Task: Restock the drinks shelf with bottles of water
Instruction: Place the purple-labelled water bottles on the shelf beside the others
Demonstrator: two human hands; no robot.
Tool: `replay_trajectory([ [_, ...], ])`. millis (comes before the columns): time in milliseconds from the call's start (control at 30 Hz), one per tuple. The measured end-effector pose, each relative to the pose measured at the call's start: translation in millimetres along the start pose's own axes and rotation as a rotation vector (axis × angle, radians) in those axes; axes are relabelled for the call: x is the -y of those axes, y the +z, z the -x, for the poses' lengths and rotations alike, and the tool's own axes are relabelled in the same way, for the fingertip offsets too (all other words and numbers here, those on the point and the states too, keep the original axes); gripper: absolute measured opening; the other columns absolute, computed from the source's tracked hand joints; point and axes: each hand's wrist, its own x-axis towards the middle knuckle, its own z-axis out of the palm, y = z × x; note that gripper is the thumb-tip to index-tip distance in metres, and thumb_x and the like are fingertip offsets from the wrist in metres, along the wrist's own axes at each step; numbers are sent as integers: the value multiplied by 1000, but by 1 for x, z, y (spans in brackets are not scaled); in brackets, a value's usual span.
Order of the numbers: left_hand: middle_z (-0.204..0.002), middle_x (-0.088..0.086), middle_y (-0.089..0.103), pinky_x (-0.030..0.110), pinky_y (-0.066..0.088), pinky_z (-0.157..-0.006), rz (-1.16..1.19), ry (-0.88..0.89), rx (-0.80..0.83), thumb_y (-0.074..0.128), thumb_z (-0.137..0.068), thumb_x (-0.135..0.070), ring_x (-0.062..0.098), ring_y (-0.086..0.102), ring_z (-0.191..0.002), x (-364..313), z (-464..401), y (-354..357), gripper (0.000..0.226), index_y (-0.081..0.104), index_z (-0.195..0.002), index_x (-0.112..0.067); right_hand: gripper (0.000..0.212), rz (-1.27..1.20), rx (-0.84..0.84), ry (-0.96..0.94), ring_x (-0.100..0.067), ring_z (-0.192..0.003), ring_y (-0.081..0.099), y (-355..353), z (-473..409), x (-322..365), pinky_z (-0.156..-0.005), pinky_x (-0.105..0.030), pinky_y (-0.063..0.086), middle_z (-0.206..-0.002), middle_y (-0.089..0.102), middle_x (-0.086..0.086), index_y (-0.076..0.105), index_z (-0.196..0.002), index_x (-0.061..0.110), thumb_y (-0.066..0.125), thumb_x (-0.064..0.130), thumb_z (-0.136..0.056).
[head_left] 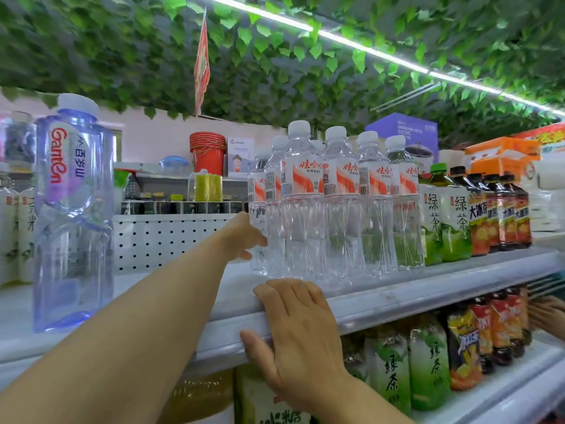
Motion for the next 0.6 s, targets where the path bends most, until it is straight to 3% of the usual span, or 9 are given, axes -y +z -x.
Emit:
replay_trajectory([
  [333,-90,0,50,31,49,-72,-8,26,-21,64,-86,-2,20,49,-95,2,2,1,35,41,-108,-18,41,-9,3,22,-16,-93,47,-2,1,2,-86,-31,32,-103,54,5,52,-107,21,34,53,-90],
  [500,-106,5,54,26,48,-62,-5,21,-23,64,-86,-4,21,52,-98,1,2,1,38,43,-114,-18,40,-4,-4,14,-14,-95,46,-3,0,1,-88,-29,30,-104,54,6,51,-108,22,35,54,-89],
  [600,-103,5,54,29,48,-66,2,32,-32,62,-86,-2,22,52,-99,2,1,2,34,44,-110,-19,40,-15,-9,5,-15,-95,47,-2,0,0,-88,-29,30,-105,53,5,52,-108,21,37,53,-88],
])
